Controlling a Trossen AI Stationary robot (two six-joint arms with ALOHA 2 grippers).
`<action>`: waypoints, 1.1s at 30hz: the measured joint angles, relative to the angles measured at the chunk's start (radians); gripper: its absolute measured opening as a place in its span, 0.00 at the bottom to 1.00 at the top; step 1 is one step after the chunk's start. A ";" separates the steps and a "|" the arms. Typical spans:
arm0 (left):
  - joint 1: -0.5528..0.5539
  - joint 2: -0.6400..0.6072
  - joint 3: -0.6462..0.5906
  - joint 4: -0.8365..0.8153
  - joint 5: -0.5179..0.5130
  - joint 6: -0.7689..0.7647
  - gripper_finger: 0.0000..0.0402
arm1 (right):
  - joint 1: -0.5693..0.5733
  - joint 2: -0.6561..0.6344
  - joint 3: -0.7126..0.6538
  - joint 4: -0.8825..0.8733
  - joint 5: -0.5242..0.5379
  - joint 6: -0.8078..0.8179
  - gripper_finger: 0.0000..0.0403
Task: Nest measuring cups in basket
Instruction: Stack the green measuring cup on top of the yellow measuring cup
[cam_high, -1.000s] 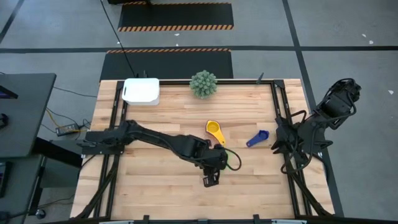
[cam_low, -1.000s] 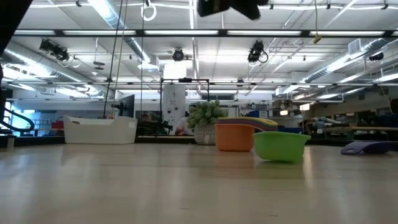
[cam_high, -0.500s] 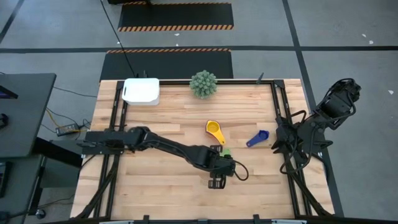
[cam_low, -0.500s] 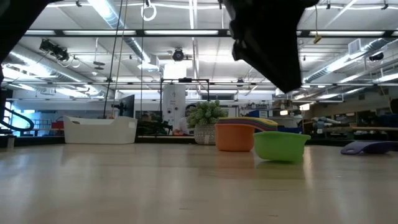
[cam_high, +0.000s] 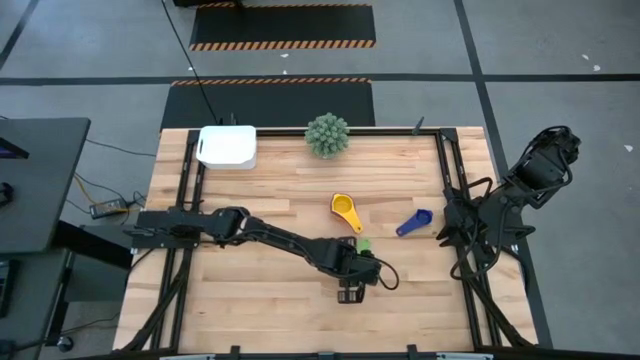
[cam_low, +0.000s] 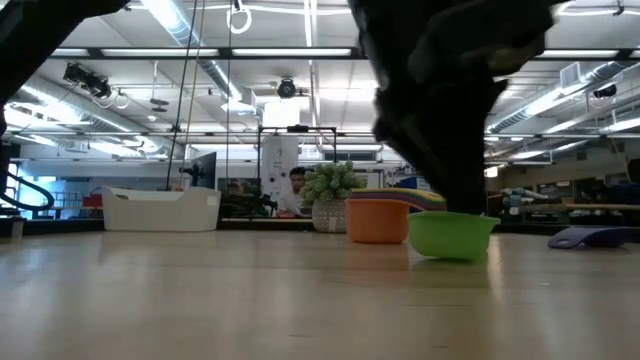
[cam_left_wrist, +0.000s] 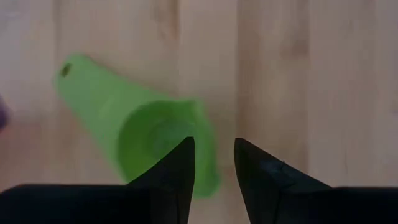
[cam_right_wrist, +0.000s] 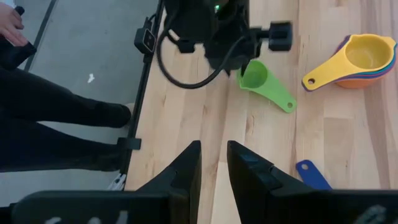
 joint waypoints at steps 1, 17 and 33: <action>0.000 0.008 0.003 0.025 0.009 0.000 0.30 | 0.000 0.000 0.000 0.000 0.000 0.000 0.21; 0.004 0.046 0.002 -0.007 -0.004 0.173 0.18 | 0.000 0.000 0.000 0.001 0.000 0.000 0.21; -0.009 -0.058 0.017 -0.212 0.037 0.396 0.03 | 0.000 0.000 0.000 0.008 0.000 0.001 0.21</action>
